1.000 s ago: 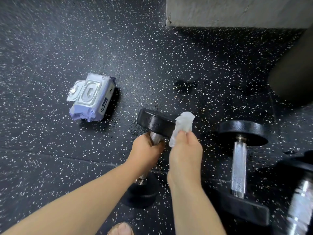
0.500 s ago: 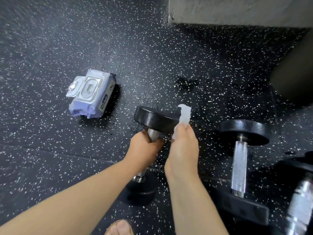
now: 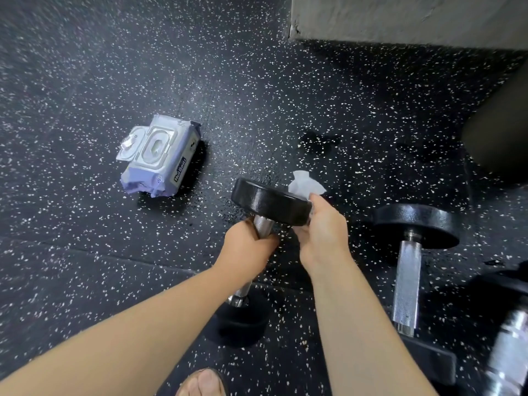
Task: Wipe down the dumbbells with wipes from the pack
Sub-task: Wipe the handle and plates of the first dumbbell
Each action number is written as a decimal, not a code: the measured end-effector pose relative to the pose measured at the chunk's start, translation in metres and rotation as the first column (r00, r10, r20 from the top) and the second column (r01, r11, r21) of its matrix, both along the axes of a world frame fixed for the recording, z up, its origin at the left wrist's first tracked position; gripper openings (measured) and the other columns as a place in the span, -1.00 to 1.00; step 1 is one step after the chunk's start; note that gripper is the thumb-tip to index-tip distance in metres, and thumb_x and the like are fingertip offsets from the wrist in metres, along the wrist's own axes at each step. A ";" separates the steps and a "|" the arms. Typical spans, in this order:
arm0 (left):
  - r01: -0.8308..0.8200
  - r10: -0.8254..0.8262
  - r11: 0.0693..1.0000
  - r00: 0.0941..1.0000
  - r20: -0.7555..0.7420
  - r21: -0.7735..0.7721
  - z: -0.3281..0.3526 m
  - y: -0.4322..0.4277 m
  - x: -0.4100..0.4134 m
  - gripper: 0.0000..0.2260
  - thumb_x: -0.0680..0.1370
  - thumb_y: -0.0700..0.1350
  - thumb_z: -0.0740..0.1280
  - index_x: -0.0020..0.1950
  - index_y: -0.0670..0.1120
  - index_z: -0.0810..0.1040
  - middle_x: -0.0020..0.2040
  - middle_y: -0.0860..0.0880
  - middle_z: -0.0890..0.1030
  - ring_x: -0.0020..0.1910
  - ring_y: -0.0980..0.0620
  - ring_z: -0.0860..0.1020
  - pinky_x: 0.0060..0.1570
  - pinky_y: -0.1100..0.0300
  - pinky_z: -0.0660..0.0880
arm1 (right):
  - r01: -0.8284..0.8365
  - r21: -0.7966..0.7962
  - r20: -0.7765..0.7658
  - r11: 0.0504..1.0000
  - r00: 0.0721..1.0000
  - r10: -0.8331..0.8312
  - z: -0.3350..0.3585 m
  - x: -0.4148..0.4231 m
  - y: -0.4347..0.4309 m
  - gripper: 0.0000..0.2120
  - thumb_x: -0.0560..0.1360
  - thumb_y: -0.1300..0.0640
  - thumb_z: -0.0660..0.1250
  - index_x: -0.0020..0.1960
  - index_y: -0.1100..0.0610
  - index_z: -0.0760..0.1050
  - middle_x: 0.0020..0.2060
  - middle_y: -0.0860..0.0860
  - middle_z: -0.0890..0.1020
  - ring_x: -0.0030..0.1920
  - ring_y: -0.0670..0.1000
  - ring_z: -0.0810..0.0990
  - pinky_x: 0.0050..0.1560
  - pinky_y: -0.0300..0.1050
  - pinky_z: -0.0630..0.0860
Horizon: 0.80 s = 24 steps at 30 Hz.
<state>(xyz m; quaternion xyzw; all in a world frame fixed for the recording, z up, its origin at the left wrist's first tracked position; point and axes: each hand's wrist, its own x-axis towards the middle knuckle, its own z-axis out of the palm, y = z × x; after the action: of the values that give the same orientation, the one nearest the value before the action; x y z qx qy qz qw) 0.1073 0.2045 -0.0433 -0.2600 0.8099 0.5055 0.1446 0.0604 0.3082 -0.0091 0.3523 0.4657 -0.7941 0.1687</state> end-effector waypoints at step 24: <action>0.171 -0.170 0.985 0.985 -0.025 0.031 -0.002 0.001 0.004 -0.84 0.32 -0.06 0.29 -0.30 -0.13 0.39 -0.45 -0.06 0.39 -0.47 0.02 0.33 -0.45 0.12 0.29 | -0.522 0.662 -0.361 0.538 0.407 0.839 0.047 0.000 0.034 -0.66 0.59 0.34 0.18 0.20 0.07 0.61 0.20 -0.12 0.62 0.24 -0.24 0.52 0.33 -0.29 0.39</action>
<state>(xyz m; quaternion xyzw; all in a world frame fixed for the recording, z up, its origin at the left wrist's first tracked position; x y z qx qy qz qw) 0.1111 0.2055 -0.0451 -0.1817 0.8223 0.5074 0.1824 0.0605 0.3427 0.0376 -0.1470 0.7653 -0.5832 0.2295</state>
